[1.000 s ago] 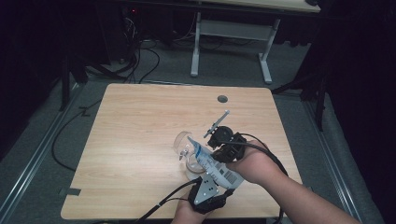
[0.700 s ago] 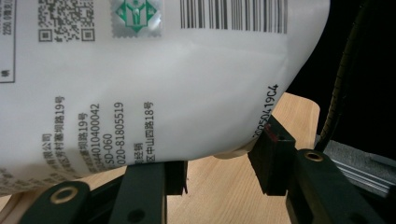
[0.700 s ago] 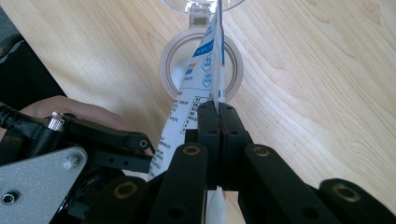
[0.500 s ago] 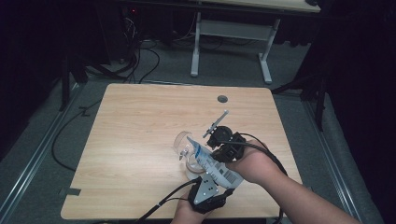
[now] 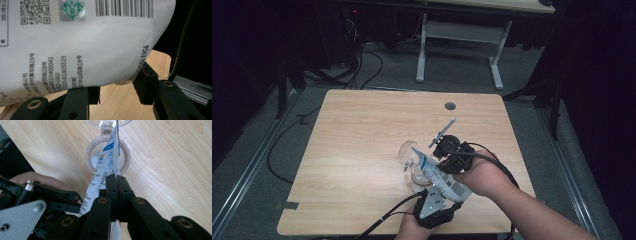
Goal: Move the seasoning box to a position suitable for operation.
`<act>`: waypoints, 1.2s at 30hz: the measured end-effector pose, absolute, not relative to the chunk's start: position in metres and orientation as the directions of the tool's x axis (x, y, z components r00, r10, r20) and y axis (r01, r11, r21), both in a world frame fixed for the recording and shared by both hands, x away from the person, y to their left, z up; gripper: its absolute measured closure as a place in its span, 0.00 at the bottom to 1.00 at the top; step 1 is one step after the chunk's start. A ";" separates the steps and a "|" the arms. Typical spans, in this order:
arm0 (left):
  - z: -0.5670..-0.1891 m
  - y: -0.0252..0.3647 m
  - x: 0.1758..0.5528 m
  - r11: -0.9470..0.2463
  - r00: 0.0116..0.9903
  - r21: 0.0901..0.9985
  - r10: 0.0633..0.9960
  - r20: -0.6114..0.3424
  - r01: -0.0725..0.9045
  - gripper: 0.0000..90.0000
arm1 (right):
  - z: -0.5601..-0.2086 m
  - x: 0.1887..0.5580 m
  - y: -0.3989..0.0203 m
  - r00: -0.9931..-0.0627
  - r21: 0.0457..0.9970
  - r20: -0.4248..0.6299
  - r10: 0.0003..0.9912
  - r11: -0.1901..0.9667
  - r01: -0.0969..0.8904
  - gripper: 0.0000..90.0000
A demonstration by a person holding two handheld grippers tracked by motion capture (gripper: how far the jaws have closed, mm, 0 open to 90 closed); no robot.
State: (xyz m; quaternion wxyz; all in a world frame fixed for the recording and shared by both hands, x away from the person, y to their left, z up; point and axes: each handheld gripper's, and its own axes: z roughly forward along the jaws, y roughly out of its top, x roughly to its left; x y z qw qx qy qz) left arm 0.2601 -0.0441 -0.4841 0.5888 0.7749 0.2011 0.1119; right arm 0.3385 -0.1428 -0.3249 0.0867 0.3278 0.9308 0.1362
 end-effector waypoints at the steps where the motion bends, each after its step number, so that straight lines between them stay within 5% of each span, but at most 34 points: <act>1: -0.484 -0.044 0.260 -0.226 0.894 0.957 0.443 -0.063 0.180 0.68 | -0.325 0.339 -0.143 -0.772 0.311 -0.073 0.632 0.750 0.584 1.00; 36: -0.483 -0.044 0.259 -0.220 0.895 0.959 0.441 -0.067 0.180 0.68 | -0.325 0.338 -0.141 -0.776 0.308 -0.078 0.626 0.756 0.578 1.00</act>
